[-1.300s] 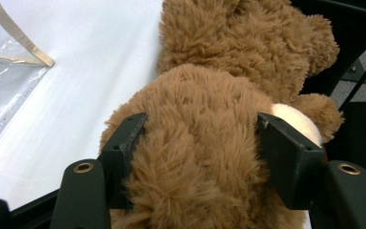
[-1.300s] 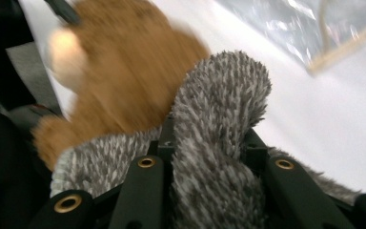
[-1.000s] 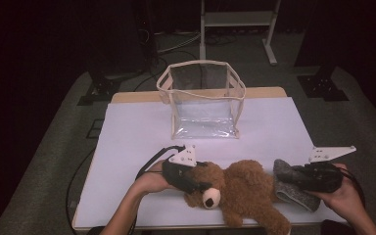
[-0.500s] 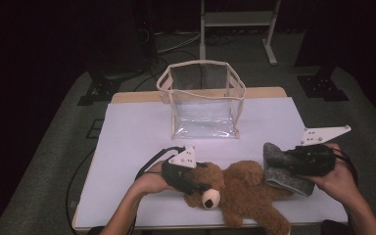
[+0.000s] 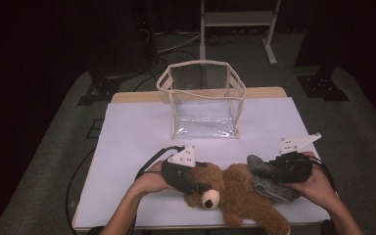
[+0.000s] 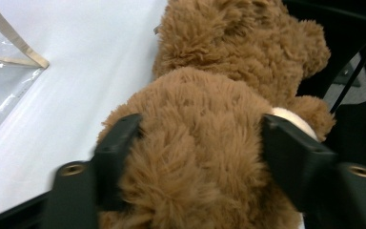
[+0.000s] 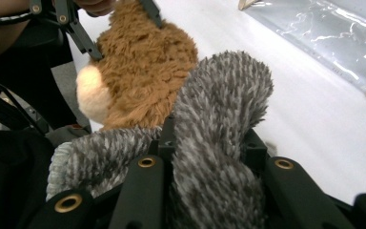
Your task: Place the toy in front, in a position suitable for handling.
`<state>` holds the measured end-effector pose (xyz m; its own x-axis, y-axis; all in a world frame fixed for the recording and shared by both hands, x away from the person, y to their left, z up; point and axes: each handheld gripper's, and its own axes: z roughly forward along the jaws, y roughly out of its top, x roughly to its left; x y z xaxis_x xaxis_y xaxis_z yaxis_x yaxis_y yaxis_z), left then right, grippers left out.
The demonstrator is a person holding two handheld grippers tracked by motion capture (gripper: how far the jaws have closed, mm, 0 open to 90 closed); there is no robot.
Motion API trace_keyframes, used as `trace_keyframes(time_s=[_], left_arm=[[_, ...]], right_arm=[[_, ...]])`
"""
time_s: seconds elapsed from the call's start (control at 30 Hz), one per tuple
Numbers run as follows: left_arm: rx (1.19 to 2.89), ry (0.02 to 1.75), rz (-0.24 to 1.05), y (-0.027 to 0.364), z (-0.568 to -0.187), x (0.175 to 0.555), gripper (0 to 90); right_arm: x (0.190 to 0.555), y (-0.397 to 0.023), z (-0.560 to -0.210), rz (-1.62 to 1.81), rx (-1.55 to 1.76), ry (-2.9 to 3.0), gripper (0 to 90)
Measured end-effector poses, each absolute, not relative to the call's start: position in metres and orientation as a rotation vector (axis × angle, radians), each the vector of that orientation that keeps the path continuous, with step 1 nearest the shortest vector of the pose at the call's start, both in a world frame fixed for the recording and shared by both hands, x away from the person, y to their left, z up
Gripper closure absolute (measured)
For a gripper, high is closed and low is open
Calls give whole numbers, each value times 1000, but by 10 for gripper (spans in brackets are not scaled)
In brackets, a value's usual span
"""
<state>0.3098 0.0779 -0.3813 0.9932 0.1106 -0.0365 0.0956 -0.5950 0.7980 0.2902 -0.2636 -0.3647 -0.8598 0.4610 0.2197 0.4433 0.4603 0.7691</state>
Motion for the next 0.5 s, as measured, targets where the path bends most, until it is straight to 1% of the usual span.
trace_keyframes(time_s=[0.07, 0.13, 0.27, 0.4, 0.47, 0.5], left_arm=[[2226, 182, 17, 75, -383, 313, 186], [2220, 217, -32, 73, -387, 317, 111], [2208, 237, -113, 69, -393, 322, 53], [2220, 223, -153, 63, -393, 326, 45], [2232, 190, -189, 57, -394, 327, 76], [2236, 184, -189, 55, -394, 327, 119]], right_arm=[[287, -265, -367, 1405, 829, 2670, 695], [284, -267, -369, 1415, 828, 2670, 695], [280, -271, -373, 1436, 835, 2662, 695], [279, -274, -377, 1466, 850, 2654, 694], [279, -276, -379, 1479, 856, 2647, 694], [278, -276, -379, 1482, 856, 2644, 694]])
